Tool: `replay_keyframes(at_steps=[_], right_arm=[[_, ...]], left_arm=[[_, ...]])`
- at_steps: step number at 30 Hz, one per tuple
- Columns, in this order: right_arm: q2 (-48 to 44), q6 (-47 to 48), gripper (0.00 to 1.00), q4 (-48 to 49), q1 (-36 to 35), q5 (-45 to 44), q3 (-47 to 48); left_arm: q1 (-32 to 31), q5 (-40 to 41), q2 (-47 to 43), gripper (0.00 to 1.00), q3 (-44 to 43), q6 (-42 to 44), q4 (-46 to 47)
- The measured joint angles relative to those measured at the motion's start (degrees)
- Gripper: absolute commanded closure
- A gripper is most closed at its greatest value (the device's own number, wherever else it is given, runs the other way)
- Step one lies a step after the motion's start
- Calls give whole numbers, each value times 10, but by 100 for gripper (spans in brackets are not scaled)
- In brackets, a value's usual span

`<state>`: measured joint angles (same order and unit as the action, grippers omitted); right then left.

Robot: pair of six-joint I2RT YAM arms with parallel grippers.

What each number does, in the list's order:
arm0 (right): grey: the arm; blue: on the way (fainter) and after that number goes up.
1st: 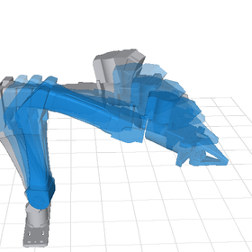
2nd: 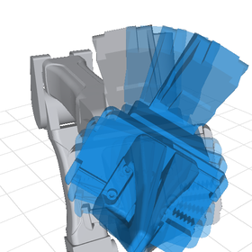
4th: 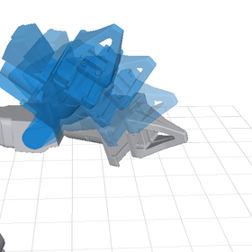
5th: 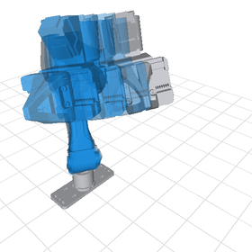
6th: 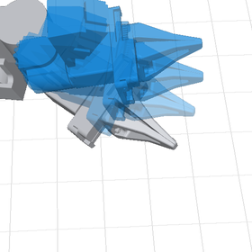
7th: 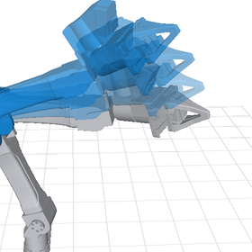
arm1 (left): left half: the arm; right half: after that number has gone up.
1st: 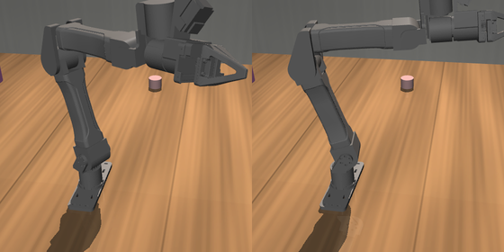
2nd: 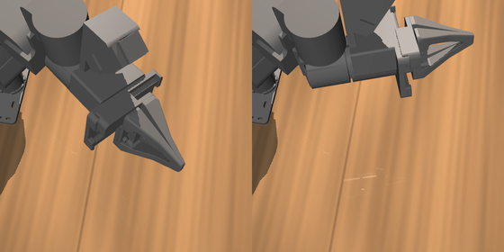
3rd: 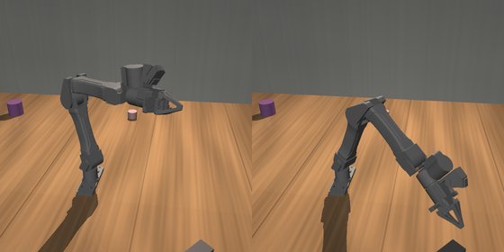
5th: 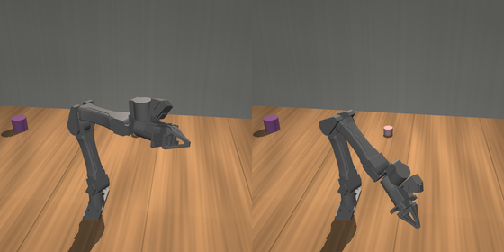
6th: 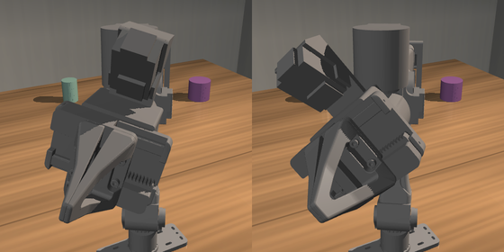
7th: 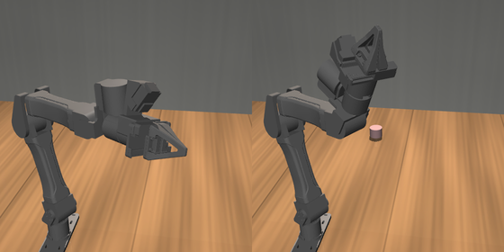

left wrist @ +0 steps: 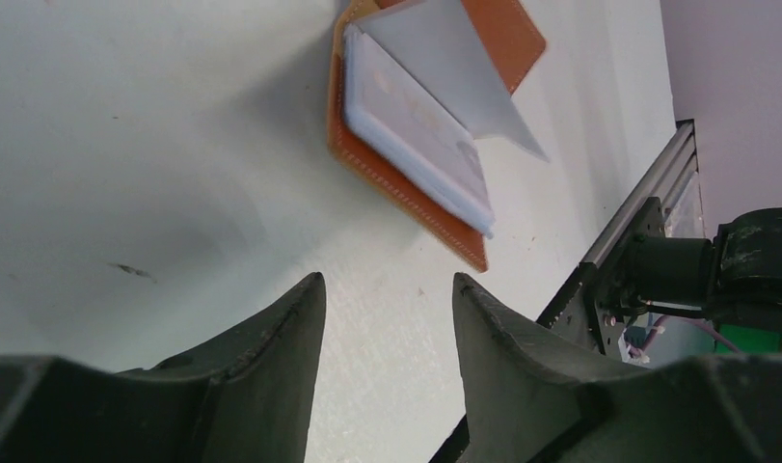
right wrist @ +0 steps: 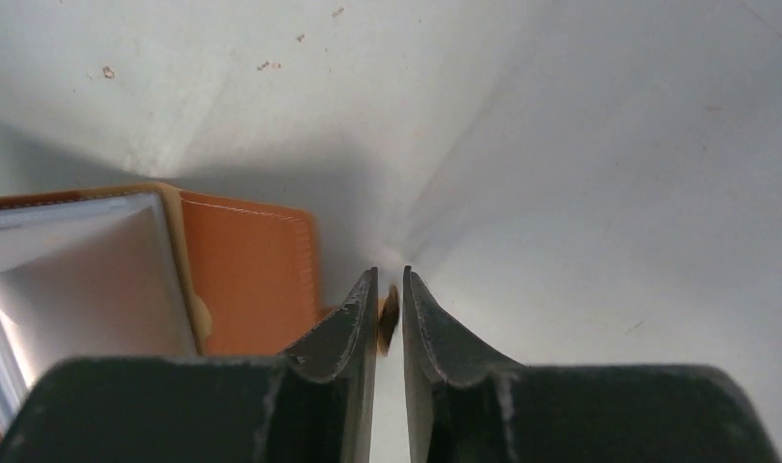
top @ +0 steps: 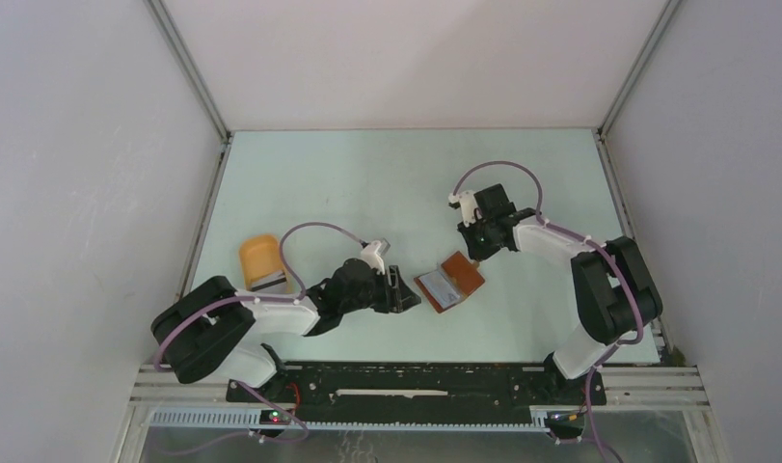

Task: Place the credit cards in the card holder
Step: Open the card holder at the center of the board.

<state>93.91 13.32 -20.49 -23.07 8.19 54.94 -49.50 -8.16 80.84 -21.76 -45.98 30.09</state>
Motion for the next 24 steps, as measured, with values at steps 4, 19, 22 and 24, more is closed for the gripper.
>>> replay_keyframes(at_steps=[4,19,22,24], right_arm=[[0,8,58,-25,5,0,13],[-103,24,52,-50,8,29,17],[-119,30,53,-51,10,42,17],[-120,32,56,-50,10,44,17]], left_arm=[[0,0,-6,46,0,0,5],[0,-1,-52,51,-25,11,-28],[0,-11,-30,52,-44,11,-28],[-1,-16,-13,55,-58,11,-28]])
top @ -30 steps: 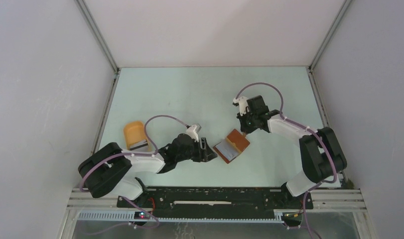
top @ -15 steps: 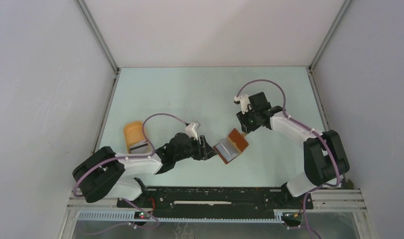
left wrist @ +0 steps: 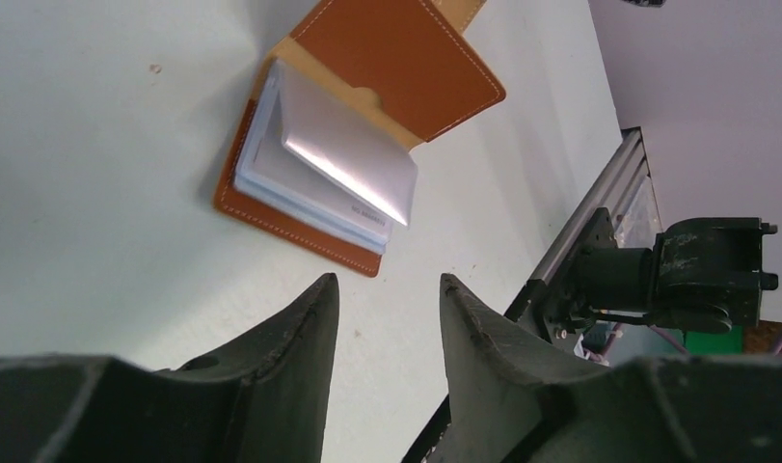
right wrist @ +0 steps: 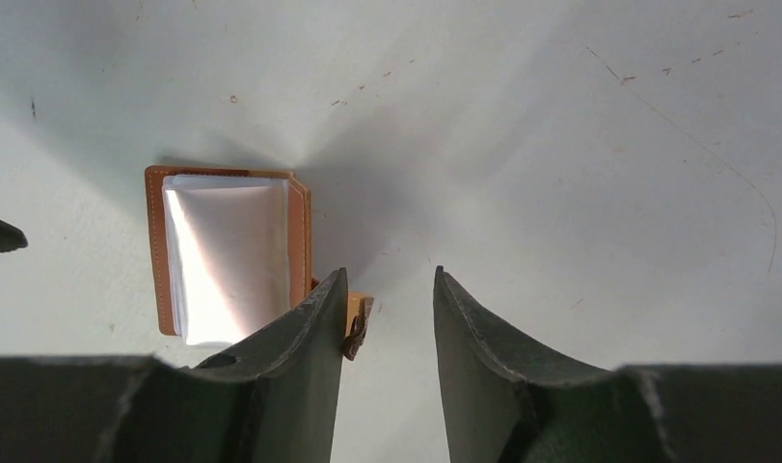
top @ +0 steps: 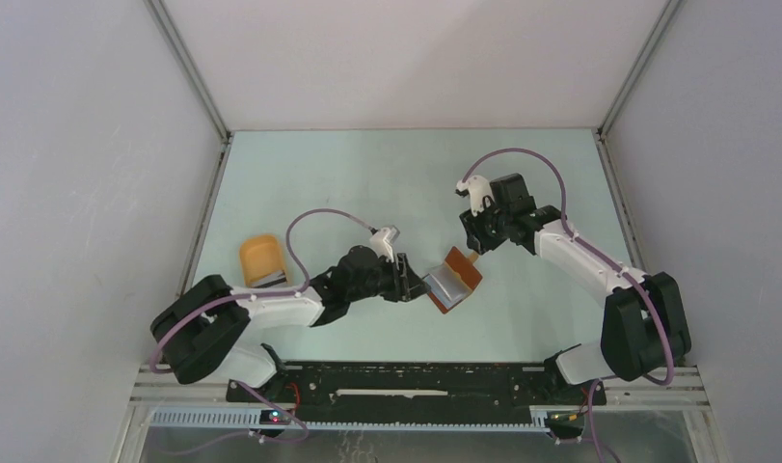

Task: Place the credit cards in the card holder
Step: Open the card holder at the center of the board.

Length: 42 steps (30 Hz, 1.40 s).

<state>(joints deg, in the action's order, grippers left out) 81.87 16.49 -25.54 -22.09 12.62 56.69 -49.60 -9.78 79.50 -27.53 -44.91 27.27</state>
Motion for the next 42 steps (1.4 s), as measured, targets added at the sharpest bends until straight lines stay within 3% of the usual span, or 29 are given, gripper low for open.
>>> replay_keyframes(at_steps=[4,10,13,25,29,32,34,36,39,42], right_arm=[[3,1,62,-2,1,0,0],[26,0,93,-4,3,-10,2],[56,0,100,-15,3,-17,14],[156,-16,99,-90,4,36,56],[156,-24,91,-104,13,59,61],[155,-24,76,-115,32,76,71],[149,-24,59,-119,43,83,74],[135,-18,52,-125,52,92,74],[97,-2,49,-133,61,114,74],[56,12,58,-132,66,153,74]], left_arm=[[0,-12,33,59,-36,4,-5],[-1,-27,83,60,-85,4,-6],[-1,-31,99,60,-99,6,-10],[-2,-57,203,68,-218,25,-23],[-2,-59,247,69,-225,24,-24],[-2,-60,279,70,-227,24,-27],[-2,-62,297,70,-230,23,-29],[-2,-66,305,70,-236,23,-26],[-2,-67,315,70,-249,23,-26],[-2,-70,322,70,-256,23,-26]])
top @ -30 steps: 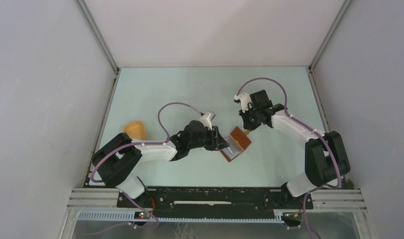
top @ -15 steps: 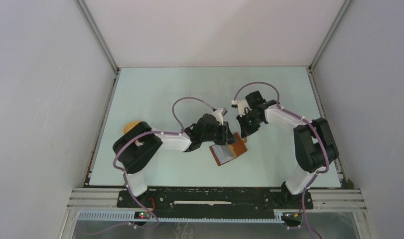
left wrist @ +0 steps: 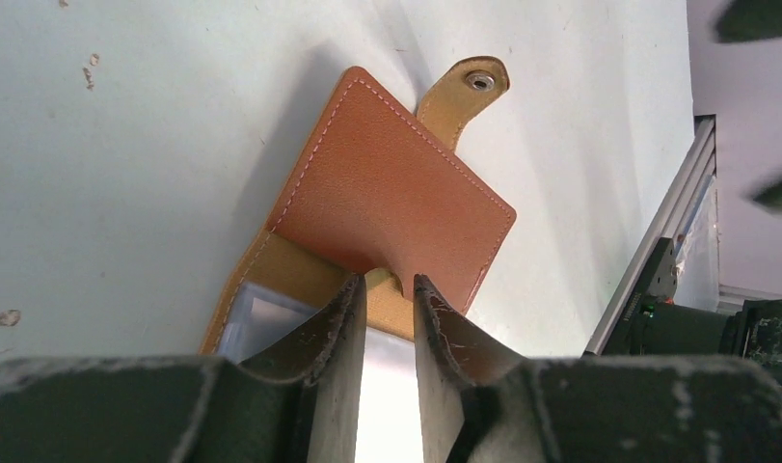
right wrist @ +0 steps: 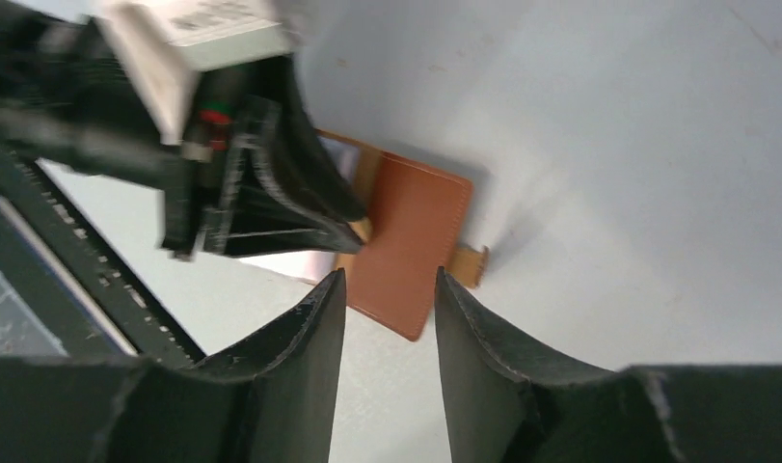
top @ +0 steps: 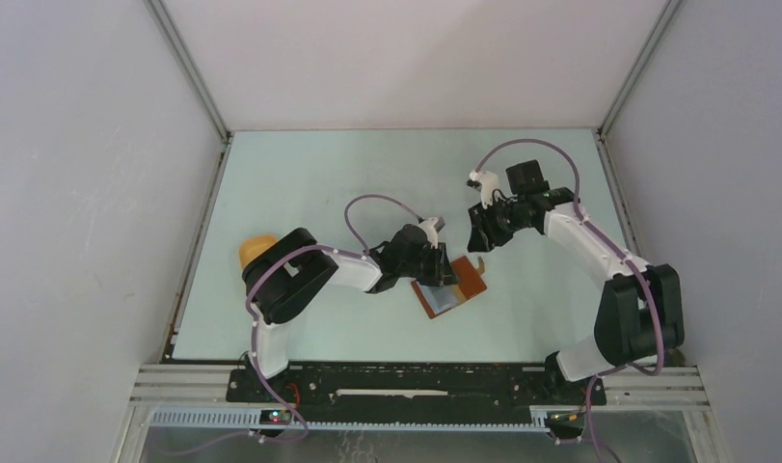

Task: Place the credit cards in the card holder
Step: Open the card holder at the center of the board.

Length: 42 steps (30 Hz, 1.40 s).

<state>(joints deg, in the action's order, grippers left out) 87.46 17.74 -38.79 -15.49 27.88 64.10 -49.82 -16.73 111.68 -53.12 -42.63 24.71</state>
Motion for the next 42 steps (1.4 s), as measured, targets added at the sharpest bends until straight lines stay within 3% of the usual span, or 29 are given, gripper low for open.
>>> replay_keyframes(at_steps=[3,6,12,18,29,36,42], right_arm=[[-19,3,72,2,2,58,0],[18,1,86,-1,4,92,3],[146,-15,98,-16,9,83,10],[185,-28,99,-24,5,42,13],[198,-28,92,-38,1,39,24],[197,-24,92,-42,-1,42,24],[197,-24,91,-42,-3,42,24]], left_arm=[[0,0,0,71,0,0,0],[0,0,0,71,0,0,0],[0,0,0,70,0,0,0],[-3,15,-38,64,9,-4,-17],[-33,75,-245,61,126,-5,-19],[-36,134,-290,66,213,-19,-49],[-37,169,-308,65,220,-20,-68]])
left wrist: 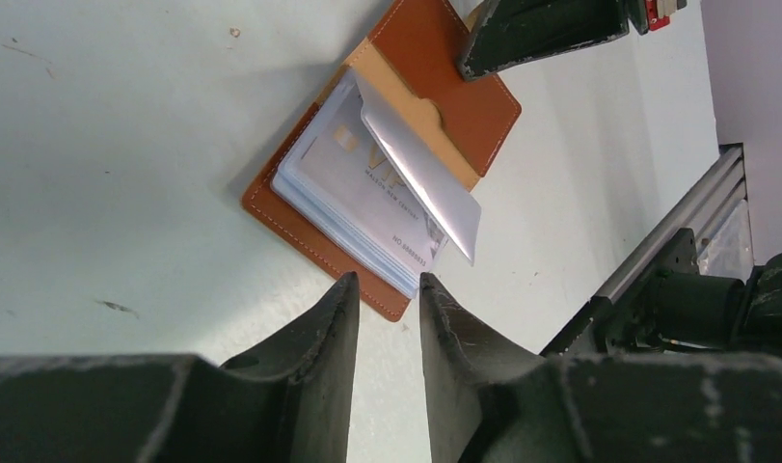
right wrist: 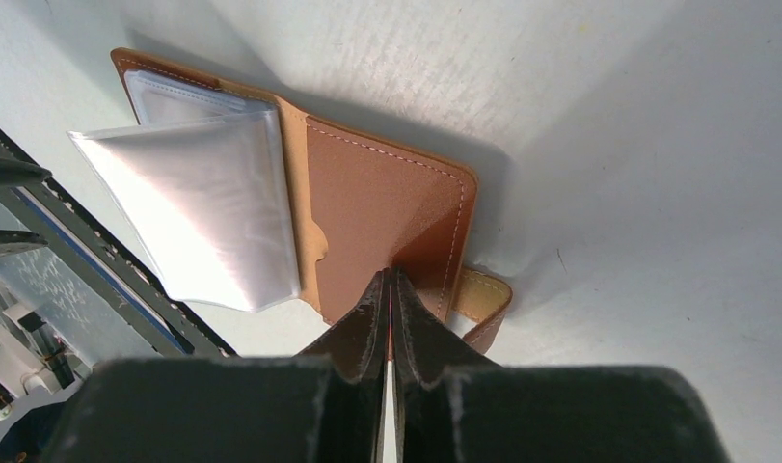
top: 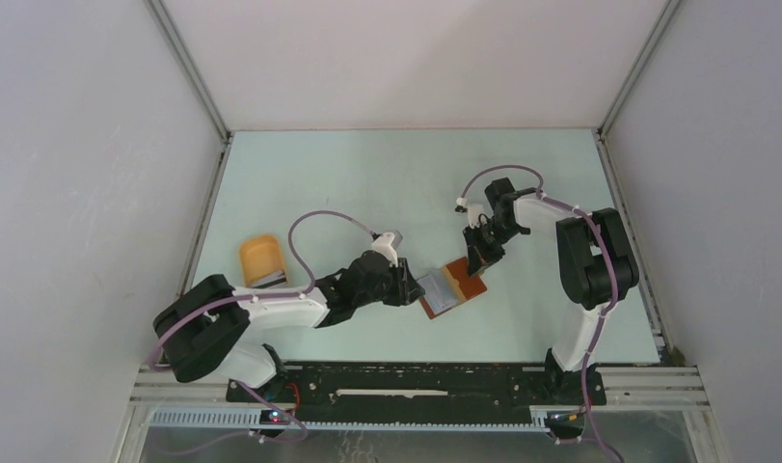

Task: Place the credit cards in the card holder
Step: Open the card holder at the center of the board.

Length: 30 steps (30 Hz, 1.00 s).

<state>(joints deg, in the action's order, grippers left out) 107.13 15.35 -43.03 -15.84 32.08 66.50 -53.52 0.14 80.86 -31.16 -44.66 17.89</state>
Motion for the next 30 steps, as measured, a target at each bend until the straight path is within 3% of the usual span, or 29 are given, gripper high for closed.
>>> replay_keyframes(at_steps=[12,30], right_arm=[[-1,2,91,0,-1,1,0],[-3,4,91,-1,-1,2,0]], left_arm=[[0,-19,77,57,-21,-8,13],[0,-29,119,55,-43,-44,42]])
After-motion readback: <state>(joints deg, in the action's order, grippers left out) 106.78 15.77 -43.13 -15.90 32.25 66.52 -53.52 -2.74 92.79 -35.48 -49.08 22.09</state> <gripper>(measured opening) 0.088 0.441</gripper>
